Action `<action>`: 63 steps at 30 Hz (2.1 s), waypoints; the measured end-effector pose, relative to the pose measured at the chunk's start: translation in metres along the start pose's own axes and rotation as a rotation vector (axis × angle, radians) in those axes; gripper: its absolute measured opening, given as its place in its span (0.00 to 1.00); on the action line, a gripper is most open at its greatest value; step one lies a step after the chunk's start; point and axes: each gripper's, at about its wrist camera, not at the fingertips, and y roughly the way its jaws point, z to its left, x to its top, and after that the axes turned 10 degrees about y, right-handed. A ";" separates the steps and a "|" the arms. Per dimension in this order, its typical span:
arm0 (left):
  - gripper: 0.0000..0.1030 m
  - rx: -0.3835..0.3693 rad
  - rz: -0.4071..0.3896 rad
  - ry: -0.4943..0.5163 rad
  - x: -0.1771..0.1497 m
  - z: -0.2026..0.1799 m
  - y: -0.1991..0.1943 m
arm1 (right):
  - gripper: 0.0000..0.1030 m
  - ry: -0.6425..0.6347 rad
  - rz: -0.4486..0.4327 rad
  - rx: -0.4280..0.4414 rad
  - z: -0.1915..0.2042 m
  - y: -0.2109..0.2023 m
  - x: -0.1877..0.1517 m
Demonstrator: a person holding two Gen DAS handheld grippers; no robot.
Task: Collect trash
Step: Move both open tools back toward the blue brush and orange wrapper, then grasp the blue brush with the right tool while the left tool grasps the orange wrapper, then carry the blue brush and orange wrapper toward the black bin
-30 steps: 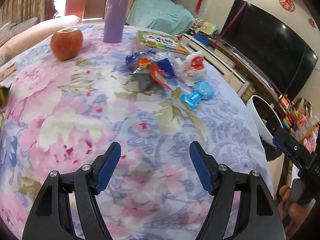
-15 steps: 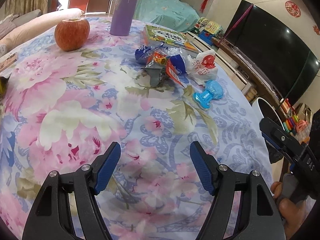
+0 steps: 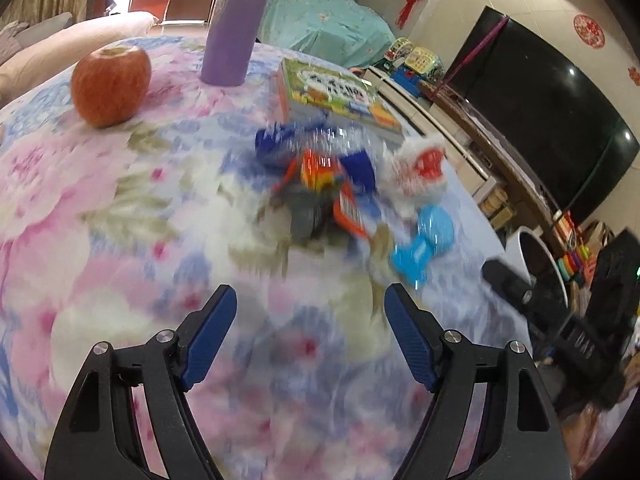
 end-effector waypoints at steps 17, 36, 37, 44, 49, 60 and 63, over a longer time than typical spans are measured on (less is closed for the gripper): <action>0.23 -0.110 -0.001 0.052 0.038 0.023 0.047 | 0.37 -0.001 0.076 -0.014 0.010 0.048 0.012; 0.09 -0.197 0.009 0.011 -0.038 0.025 -0.041 | 0.24 -0.059 0.139 0.055 0.019 -0.002 -0.029; 0.09 -0.195 0.006 0.012 -0.039 0.025 -0.044 | 0.24 -0.054 0.139 0.059 0.018 -0.004 -0.030; 0.09 -0.177 -0.017 0.047 -0.044 0.005 -0.056 | 0.23 -0.036 0.111 0.071 0.009 -0.025 -0.035; 0.07 -0.171 -0.018 0.087 -0.048 -0.017 -0.055 | 0.23 -0.037 0.085 0.074 0.004 -0.040 -0.039; 0.06 -0.156 -0.020 0.200 -0.053 -0.071 -0.056 | 0.23 0.001 0.043 0.078 -0.024 -0.075 -0.049; 0.05 -0.152 -0.022 0.224 -0.054 -0.083 -0.057 | 0.23 0.011 0.029 0.080 -0.031 -0.084 -0.050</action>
